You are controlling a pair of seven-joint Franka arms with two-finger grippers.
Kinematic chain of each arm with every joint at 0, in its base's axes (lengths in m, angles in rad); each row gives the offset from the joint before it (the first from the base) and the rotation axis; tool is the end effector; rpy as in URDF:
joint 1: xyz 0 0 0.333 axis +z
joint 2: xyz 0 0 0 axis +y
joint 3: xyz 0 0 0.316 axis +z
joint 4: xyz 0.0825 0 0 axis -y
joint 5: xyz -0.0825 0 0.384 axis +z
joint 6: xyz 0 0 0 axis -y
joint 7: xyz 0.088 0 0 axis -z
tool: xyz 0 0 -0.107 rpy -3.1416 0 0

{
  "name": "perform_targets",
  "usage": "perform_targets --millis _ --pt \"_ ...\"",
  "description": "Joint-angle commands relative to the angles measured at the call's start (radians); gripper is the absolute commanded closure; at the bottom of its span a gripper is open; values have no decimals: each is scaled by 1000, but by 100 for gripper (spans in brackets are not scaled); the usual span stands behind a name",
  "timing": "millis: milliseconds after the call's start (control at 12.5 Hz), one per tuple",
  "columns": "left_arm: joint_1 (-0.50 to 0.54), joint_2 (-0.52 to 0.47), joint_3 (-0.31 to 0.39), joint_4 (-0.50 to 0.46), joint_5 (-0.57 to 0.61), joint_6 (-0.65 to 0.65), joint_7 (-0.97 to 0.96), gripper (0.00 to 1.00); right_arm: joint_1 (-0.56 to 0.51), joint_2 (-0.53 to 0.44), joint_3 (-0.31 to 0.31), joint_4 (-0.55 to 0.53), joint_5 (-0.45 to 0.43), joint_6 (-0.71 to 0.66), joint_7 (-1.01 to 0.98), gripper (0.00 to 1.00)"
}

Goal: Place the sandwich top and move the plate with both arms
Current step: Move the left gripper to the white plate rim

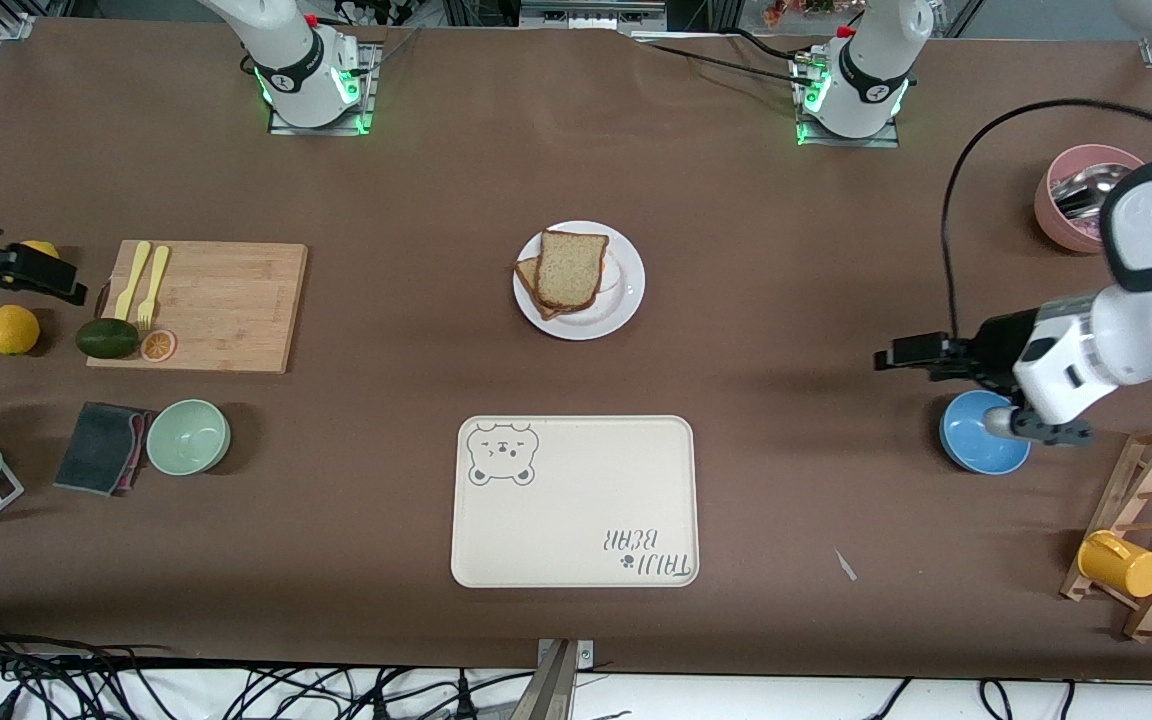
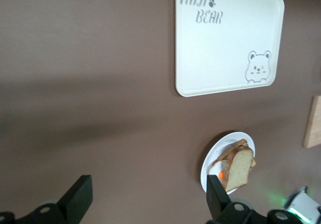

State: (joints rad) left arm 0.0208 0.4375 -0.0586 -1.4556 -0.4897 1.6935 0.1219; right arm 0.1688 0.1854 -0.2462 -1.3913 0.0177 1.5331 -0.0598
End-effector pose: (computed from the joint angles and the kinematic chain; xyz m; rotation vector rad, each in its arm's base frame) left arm 0.6658 -0.0640 0.4307 2.6200 -0.0600 -0.2332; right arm 0.6050 -0.0304 0.6008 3.1162 -0.0219 -0.0621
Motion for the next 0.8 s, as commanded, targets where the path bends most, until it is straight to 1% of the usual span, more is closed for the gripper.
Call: perform_targets --millis 0,80,160,240,400,480,560,720 --pt "-21 78 -7 2 -89 35 109 0 -107 -133 105 -145 -29 72 9 0" --pt "-34 82 -18 -24 -108 63 126 0 -156 -196 149 -214 -22 123 11 0" --pt "-38 92 -41 -52 -188 90 160 0 -205 -231 207 -272 -24 174 9 0" --pt "-38 105 -50 -60 -282 86 209 0 -228 -234 229 -284 -22 191 6 0" --pt "-60 107 -81 -72 -297 86 275 0 -227 -265 229 -290 -13 165 3 0" --pt "-86 119 -84 -87 -305 95 277 0 -227 -267 229 -288 -2 153 3 0" --pt "-99 133 -87 -129 -312 109 277 0 -229 -264 229 -290 13 147 2 0" --pt "-125 142 -102 -196 -352 153 304 0 -207 -253 222 -269 11 114 6 0"
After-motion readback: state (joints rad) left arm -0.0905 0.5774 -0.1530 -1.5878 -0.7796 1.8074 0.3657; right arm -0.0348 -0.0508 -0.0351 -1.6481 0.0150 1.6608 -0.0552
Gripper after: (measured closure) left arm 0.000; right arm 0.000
